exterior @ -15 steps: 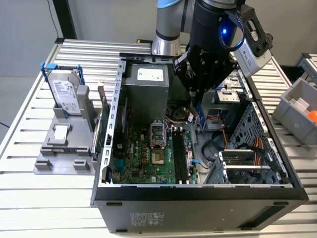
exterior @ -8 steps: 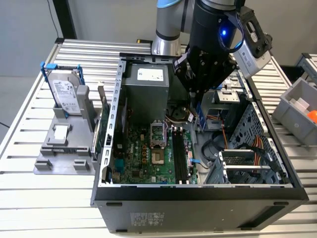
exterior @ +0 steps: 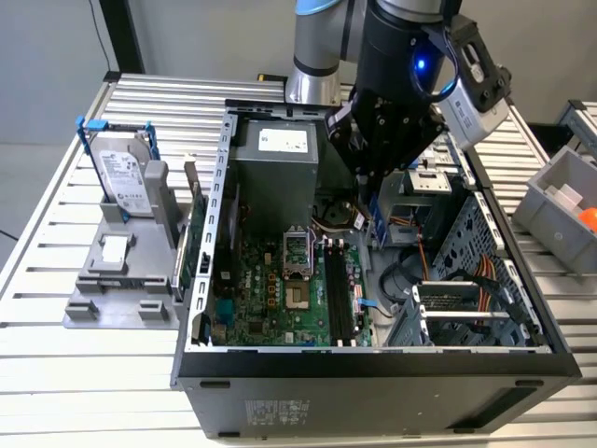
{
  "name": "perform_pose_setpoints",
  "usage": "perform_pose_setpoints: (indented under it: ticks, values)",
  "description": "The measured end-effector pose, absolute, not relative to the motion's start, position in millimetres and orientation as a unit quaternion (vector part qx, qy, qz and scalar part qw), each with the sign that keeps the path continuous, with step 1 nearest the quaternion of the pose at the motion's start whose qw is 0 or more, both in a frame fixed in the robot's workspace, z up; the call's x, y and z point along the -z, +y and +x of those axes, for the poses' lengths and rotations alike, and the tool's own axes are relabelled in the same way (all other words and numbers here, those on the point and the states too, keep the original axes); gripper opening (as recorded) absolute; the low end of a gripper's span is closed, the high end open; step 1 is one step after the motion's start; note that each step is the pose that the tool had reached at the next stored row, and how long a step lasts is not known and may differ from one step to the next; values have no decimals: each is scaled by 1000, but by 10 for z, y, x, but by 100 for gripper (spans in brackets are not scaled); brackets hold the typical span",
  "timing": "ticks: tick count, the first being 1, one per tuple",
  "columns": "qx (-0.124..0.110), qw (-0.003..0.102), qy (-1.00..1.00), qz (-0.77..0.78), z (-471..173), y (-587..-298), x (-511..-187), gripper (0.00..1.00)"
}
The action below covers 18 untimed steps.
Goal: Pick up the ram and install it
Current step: 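Insert the ram into the slot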
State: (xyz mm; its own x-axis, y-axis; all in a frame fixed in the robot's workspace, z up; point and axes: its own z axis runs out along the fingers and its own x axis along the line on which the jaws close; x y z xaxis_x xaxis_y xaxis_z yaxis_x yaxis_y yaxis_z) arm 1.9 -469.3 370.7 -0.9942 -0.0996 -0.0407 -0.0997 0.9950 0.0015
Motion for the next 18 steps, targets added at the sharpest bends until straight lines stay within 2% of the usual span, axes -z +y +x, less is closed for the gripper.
perform_pose_setpoints:
  ticks: [18]
  values:
    - [-2,20,999,-50,19,-4693,-3651,0]
